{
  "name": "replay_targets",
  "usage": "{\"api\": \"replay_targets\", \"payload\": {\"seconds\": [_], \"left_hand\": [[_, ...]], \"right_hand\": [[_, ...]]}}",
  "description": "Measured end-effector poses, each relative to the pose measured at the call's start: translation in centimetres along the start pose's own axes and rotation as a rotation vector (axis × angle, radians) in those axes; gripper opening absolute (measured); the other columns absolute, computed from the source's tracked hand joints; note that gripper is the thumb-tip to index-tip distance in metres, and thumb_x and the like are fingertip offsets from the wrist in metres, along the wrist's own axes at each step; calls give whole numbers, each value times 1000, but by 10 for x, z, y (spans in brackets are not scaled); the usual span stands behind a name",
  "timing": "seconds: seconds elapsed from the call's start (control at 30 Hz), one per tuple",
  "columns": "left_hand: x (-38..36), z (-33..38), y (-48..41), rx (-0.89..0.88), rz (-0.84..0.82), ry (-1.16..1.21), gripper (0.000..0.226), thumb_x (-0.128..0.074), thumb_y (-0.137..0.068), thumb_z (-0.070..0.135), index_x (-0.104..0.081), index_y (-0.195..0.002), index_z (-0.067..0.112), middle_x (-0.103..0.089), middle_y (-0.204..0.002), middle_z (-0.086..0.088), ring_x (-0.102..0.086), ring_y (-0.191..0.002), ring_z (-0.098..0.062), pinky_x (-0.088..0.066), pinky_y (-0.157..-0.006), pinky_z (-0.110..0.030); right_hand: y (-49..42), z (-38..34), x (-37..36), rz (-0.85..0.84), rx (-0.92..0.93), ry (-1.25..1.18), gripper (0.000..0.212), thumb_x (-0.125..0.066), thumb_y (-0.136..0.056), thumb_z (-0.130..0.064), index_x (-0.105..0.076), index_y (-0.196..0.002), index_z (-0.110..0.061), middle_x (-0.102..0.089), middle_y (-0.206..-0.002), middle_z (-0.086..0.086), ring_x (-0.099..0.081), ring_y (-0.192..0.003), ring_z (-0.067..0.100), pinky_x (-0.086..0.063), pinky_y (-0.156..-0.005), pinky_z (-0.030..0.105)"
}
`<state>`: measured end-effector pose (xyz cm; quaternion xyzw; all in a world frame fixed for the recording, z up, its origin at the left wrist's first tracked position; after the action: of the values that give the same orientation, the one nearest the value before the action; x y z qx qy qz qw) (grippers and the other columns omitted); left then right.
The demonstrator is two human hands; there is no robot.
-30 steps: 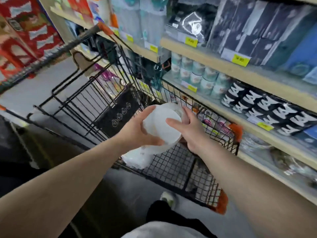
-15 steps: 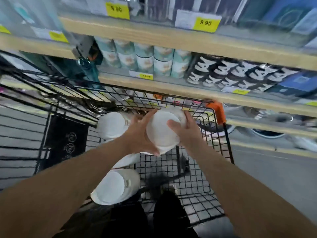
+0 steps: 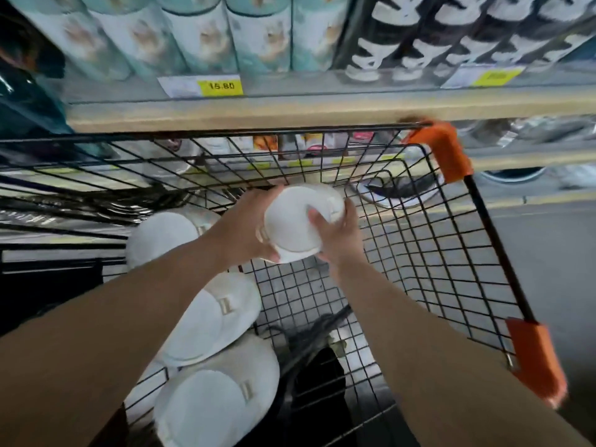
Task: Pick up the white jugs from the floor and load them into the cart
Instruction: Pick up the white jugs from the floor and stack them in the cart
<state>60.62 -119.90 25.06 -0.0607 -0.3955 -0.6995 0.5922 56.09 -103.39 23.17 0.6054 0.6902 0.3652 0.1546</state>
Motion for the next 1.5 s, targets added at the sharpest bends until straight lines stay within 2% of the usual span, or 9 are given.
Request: {"api": "replay_targets", "payload": {"seconds": [0.23, 0.37, 0.5, 0.63, 0.8, 1.07, 1.2, 1.33, 1.5], "left_hand": [[3, -8, 17, 59, 30, -186, 112, -88, -65, 20, -20, -154, 20, -31, -153, -6, -31, -138, -25, -27, -113, -37], [5, 25, 37, 26, 48, -195, 81, -79, -78, 31, -38, -147, 19, -39, -149, -3, -35, -136, -22, -30, -109, -34], [3, 89, 60, -66, 56, -147, 52, -72, -85, 30, -54, -133, 27, -55, -134, 3, -53, -117, -17, -40, -90, -28], [-15, 179, 75, -182, 56, -117, 46, -71, -87, 29, -57, -130, 27, -58, -126, 6, -56, -110, -13, -44, -90, -28], [-73, 301, 80, -306, 6, -119, 47, -71, -86, 29, -55, -131, 29, -56, -120, 16, -57, -106, -7, -45, -88, -26], [-208, 484, 66, -460, -54, -28, 38, -75, -82, 21, -58, -113, 34, -63, -111, 9, -60, -93, -12, -49, -95, -34], [-268, 558, 43, -523, -156, -59, 41, -75, -83, 21, -60, -119, 28, -63, -112, 7, -63, -99, -16, -49, -98, -37], [-322, 630, 1, -600, -253, -133, 44, -74, -84, 23, -58, -125, 26, -62, -116, 7, -62, -99, -12, -49, -94, -32], [-390, 725, -76, -679, -359, -195, 45, -74, -84, 26, -58, -125, 27, -63, -116, 8, -62, -99, -17, -50, -95, -38]], "right_hand": [[7, 4, 6, -102, -10, 135, 80, -72, -80, -42, -29, -147, -36, -39, -147, 7, -49, -122, 32, -50, -96, 52], [41, -22, 41, -131, 77, 276, 51, -65, -89, -30, -51, -138, -21, -54, -138, -1, -58, -117, 19, -46, -97, 27], [99, -60, 99, -63, 209, 295, 45, -61, -92, -26, -54, -135, -15, -61, -131, 1, -62, -104, 14, -45, -83, 23], [145, -73, 181, 28, 321, 220, 29, -64, -91, -27, -64, -118, -16, -71, -104, 1, -55, -58, 1, -44, -55, 18], [180, -72, 316, 177, 355, 131, 6, -65, -89, -26, -64, -93, -21, -65, -78, -8, -50, -53, 2, -41, -55, 19], [213, -29, 540, 390, 359, 47, 20, -67, -88, -24, -68, -106, -18, -67, -89, -1, -52, -59, 6, -42, -60, 24], [212, -5, 627, 491, 322, 7, 25, -65, -89, -27, -68, -111, -15, -69, -102, 3, -57, -69, 11, -44, -63, 26], [194, 14, 706, 580, 260, -70, 23, -64, -91, -25, -67, -112, -16, -68, -101, 2, -53, -57, 8, -43, -46, 17], [148, 17, 813, 723, 182, -126, 23, -65, -89, -26, -68, -110, -16, -65, -95, -1, -56, -68, 7, -43, -56, 18]]}}
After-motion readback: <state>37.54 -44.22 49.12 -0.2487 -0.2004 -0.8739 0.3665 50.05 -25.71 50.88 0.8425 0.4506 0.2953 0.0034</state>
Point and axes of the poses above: each hand's wrist, its own y-axis away from the middle knuckle, its own x-axis out of the back of the hand, z = x × y, the point moved 2 cm from there along -y, towards the middle knuckle
